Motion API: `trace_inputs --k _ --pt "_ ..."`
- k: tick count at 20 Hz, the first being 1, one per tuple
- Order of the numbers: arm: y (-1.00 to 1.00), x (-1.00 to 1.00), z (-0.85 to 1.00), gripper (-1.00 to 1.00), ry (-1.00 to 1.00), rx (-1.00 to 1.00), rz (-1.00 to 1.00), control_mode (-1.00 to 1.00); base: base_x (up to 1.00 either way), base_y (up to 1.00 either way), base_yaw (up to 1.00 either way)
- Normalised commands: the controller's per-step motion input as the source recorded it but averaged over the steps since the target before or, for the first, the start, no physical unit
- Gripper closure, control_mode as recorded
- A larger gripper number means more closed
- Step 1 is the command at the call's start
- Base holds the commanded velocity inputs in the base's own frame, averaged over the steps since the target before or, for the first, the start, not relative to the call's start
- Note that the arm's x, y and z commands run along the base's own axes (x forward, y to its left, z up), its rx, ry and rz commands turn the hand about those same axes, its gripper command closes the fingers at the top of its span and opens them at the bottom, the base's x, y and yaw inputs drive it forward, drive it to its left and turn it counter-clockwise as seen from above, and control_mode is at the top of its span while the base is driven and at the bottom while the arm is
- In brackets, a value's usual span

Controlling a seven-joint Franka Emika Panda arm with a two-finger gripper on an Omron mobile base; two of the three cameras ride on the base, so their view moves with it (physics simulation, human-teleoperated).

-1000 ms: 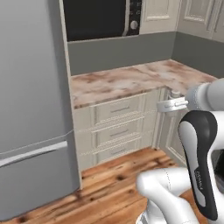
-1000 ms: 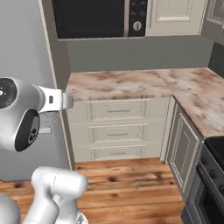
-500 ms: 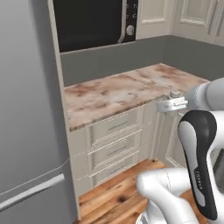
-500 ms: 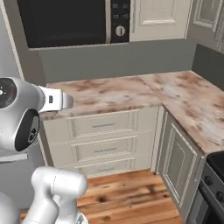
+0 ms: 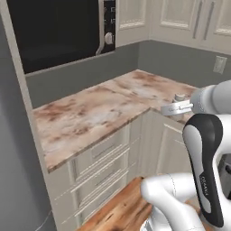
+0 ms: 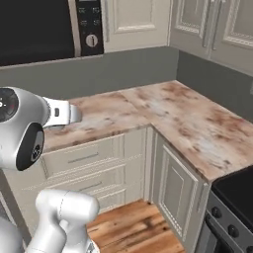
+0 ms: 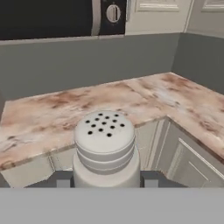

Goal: Take 2 condiments from the cabinet and move them on the counter near the stove.Make sure the condiments are lined up with each other, next to each other.

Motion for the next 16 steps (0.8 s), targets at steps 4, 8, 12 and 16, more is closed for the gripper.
trace_inputs --k 4,8,12,16 --pt "0.0 0.0 0.0 1.0 0.0 0.0 0.0 1.0 0.74 -0.15 -0.4" --pt "0.0 0.0 0.0 1.0 0.0 0.0 0.0 1.0 0.71 -0.14 -0.36" --pt "0.0 0.0 0.0 1.0 0.0 0.0 0.0 1.0 0.55 -0.14 -0.35" --pt "0.0 0.0 0.0 1.0 0.0 0.0 0.0 1.0 0.47 -0.08 -0.37"
